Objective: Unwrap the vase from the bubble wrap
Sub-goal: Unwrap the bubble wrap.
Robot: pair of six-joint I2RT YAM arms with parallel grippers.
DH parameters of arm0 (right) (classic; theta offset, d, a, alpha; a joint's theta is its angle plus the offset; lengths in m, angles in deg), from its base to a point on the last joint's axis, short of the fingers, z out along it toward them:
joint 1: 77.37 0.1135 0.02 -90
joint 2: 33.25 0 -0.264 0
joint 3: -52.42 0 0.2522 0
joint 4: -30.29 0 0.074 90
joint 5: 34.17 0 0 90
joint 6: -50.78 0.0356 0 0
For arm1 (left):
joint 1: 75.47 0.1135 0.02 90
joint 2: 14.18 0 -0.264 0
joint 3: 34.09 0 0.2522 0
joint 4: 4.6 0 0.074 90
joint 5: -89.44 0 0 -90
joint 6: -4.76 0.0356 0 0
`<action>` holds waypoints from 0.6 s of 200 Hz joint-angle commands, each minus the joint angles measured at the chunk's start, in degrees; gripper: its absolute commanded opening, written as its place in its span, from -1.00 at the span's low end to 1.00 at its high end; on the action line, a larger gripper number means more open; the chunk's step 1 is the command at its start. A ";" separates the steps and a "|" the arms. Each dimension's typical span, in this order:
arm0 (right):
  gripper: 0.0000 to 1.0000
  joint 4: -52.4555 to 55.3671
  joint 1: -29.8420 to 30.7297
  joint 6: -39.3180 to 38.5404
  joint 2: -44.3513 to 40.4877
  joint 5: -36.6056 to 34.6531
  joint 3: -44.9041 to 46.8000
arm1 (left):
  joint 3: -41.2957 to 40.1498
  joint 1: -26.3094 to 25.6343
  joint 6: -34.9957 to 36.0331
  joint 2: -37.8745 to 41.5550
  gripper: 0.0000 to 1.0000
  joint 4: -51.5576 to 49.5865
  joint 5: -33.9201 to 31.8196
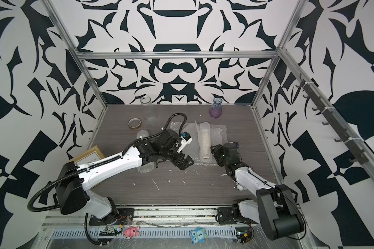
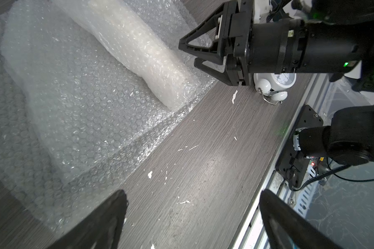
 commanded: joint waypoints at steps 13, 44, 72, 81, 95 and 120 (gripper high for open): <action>0.23 -8.45 -1.15 5.79 2.89 1.75 0.70 | 1.60 -0.11 0.20 1.40 0.98 -1.56 0.18; 0.24 -11.94 -2.25 8.19 6.23 2.60 0.88 | 1.42 -0.11 0.33 2.19 0.98 -1.16 0.36; 0.24 -15.23 -3.29 9.46 9.37 3.41 0.40 | 1.28 -0.08 0.76 2.76 0.98 -1.08 -0.10; 0.23 -16.43 -3.52 10.25 10.46 3.64 0.23 | 1.25 -0.11 0.85 2.86 0.98 -1.10 -0.33; 0.17 -19.21 -3.71 11.80 12.28 4.13 0.24 | 1.25 -0.07 0.92 2.91 0.98 -0.94 -0.28; 0.03 -22.38 -3.70 13.26 14.12 4.29 0.00 | 1.22 -0.08 0.98 2.92 0.98 -0.98 -0.36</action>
